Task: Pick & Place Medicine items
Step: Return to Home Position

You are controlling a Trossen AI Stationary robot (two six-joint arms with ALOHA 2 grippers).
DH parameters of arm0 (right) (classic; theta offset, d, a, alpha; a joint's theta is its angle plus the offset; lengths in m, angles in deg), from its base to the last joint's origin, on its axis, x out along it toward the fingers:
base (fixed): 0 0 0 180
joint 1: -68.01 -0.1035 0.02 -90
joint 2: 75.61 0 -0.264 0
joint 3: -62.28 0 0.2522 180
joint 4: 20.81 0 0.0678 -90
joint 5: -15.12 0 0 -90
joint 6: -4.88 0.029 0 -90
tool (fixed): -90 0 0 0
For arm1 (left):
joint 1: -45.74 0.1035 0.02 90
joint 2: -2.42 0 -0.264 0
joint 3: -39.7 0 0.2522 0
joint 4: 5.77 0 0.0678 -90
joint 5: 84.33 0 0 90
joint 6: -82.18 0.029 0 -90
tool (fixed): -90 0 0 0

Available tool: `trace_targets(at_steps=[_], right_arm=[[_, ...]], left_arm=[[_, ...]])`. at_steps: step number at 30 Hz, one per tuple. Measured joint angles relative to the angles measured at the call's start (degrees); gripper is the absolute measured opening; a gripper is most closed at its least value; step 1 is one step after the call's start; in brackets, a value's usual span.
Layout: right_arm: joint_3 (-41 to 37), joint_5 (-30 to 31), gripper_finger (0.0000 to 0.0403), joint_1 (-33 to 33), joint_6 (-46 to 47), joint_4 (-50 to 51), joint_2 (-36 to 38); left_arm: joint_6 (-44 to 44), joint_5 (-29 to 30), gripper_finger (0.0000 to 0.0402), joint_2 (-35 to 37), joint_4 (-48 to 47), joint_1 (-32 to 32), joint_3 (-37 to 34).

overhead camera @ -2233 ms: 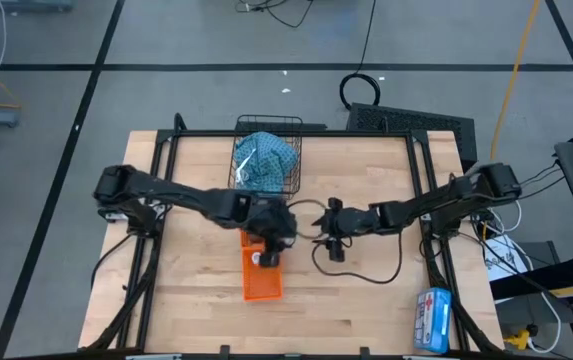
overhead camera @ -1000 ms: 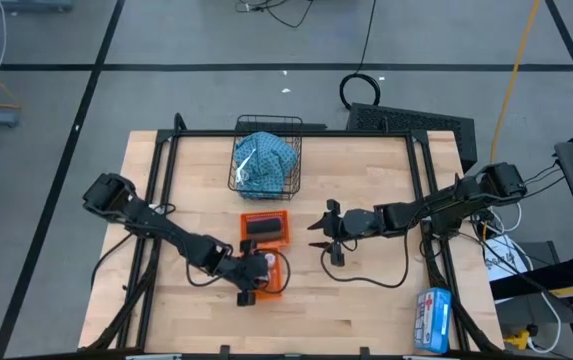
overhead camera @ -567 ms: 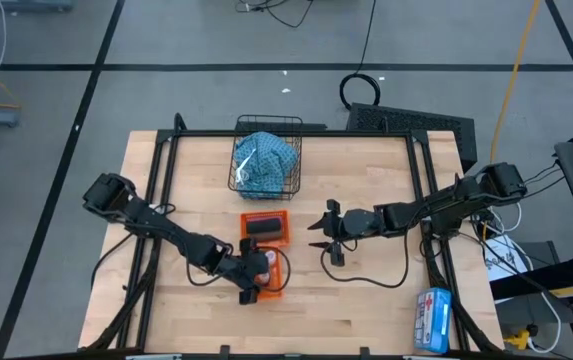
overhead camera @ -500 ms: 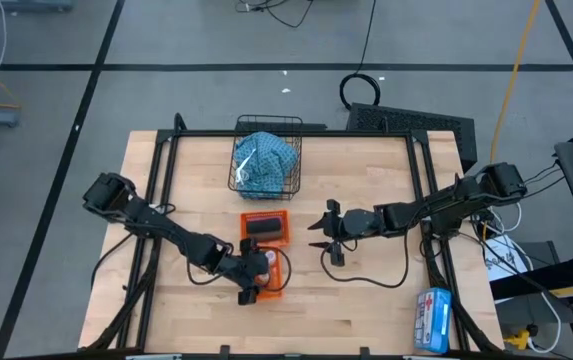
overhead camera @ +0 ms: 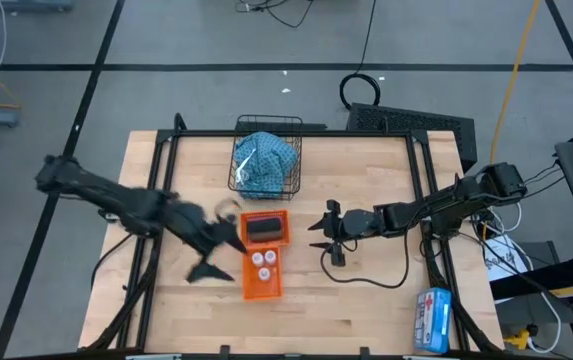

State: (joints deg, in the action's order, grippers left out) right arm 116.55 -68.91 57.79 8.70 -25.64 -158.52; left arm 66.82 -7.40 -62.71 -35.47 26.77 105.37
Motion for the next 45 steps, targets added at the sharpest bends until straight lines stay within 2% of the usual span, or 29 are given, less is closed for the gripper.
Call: trace_targets(at_steps=[7, 12, 15, 17, 20, 23, 25, 29, 34, 39, 42, 45], right_arm=[[0.0, -0.03, 0.021, 0.0, -0.05, -0.34, -0.01], [0.0, -0.04, 0.021, 0.0, -0.05, -0.43, -0.01], [-0.02, -0.04, 0.021, 0.0, -0.05, -0.42, -0.01], [0.0, -0.04, 0.0208, 0.0, -0.05, -0.42, -0.01], [0.0, -0.04, 0.0206, 0.0, -0.1, -0.42, -0.01], [0.0, -0.04, 0.0207, 0.0, -0.47, -0.42, -0.01], [0.0, -0.04, 0.021, 0.05, -2.21, -0.42, -0.01], [0.0, 0.17, 0.0212, 1.16, -7.31, -0.33, 0.12], [0.0, -0.06, 0.0207, 3.94, -2.19, 1.49, 4.66], [-2.05, -0.33, 0.0207, 4.97, -2.33, 4.14, 13.56], [-6.92, -0.17, 0.021, 4.98, -3.03, 0.51, 20.89], [-13.33, -0.16, 0.021, 5.01, -3.48, -5.25, 29.21]], left_arm=[[6.53, 0.05, 0.0374, 18.35, -0.87, 2.67, 0.06], [17.49, 0.07, 0.0374, 28.62, -2.08, 3.62, 0.06], [22.64, 1.69, 0.0374, 33.45, -6.81, 4.39, 0.03], [25.08, 5.83, 0.0374, 36.19, -9.59, 4.82, -1.03], [27.26, 14.38, 0.0374, 39.45, -11.8, 5.29, -6.54], [25.38, 24.16, 0.0374, 41.75, -6.49, 6.03, -14.97], [23.19, 27.95, 0.0374, 43.04, 0.2, 6.72, -21.18], [21.77, 26.17, 0.0374, 46.76, 14.33, 8.62, -32.76], [16.39, 25.53, 0.0374, 53.77, 20.76, 12.82, -42.35], [13.55, 21.08, 0.0374, 60.19, 20.55, 16.64, -45.35], [13.94, 17.59, 0.0374, 62.27, 18.7, 18.03, -45.56], [13.62, 16.48, 0.0374, 62.26, 17.04, 18.8, -45.58]])
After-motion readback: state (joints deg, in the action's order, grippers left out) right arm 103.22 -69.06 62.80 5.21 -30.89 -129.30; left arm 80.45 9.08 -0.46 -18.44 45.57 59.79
